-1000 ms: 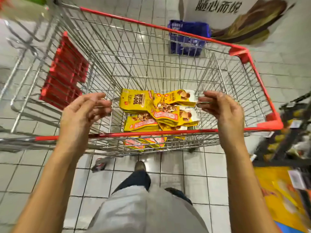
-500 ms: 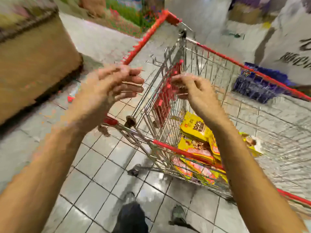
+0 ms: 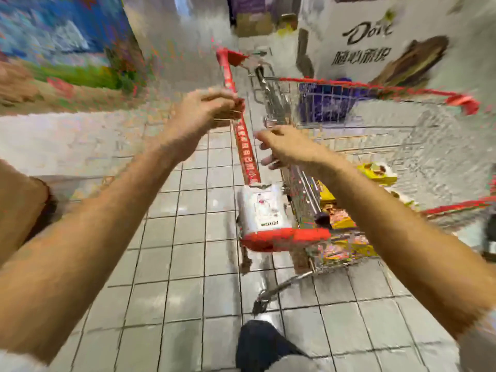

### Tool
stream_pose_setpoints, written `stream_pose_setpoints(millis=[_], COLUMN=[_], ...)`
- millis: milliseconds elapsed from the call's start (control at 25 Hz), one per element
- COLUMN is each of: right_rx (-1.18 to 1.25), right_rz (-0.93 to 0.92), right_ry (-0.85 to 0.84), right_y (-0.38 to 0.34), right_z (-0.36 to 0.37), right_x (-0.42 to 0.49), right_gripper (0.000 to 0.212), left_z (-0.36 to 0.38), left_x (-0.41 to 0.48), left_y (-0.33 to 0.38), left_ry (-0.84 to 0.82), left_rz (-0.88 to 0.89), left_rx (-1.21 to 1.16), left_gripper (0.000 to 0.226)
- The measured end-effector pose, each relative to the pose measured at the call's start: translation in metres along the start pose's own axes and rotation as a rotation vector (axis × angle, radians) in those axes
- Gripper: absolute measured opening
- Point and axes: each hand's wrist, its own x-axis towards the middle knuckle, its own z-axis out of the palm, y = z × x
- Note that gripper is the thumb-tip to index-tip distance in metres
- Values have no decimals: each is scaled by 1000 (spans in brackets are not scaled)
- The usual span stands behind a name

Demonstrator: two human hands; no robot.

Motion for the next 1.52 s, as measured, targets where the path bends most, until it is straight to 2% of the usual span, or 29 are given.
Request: stream_pose_setpoints(millis=[80, 160, 280, 440, 560, 640, 720, 800, 920, 1080, 1240, 1520], right_rx=[-89, -253, -261, -322, -140, -107, -384, -726, -925, -917, -911, -941], right_rz=[67, 78, 125, 231, 397, 474, 584, 739, 978, 1150, 1187, 1165], right_ry=[44, 70, 91, 124, 159, 235, 389, 586, 849, 935, 975, 1017], right_y=[-7, -12, -26, -40, -40, -41, -40, -43, -52, -66, -85, -126], right_z=[7, 9, 9, 21, 41, 55, 61, 79, 109, 154, 219, 341], right_x=[18, 33, 61, 89, 100, 103, 104, 104, 109, 114, 115, 123], right_gripper=[46, 36, 29, 30, 22, 12, 17, 32, 39, 35, 36, 32], left_z=[-10, -13, -22, -42, -43, -34, -28, -30, -40, -77, -131, -240], left_x=[39, 75, 131, 188, 208, 222, 233, 240, 238, 224, 207, 170], left_y=[-13, -27, -47, -65, -71, -74, -81, -88, -89, -97, -114, -128], left_ry=[-34, -101, -285, -605, -744, -791, -814, -873, -950, -1001, -942, -972], left_rz=[42, 98, 222, 651, 841, 917, 1020, 1124, 1184, 1360, 1550, 1526], left_rx=[97, 262, 543, 1155, 1342, 1368, 1333, 1225, 1092, 958, 913, 897], left_gripper=[27, 31, 36, 38, 38, 32, 32, 32, 32, 37, 42, 42])
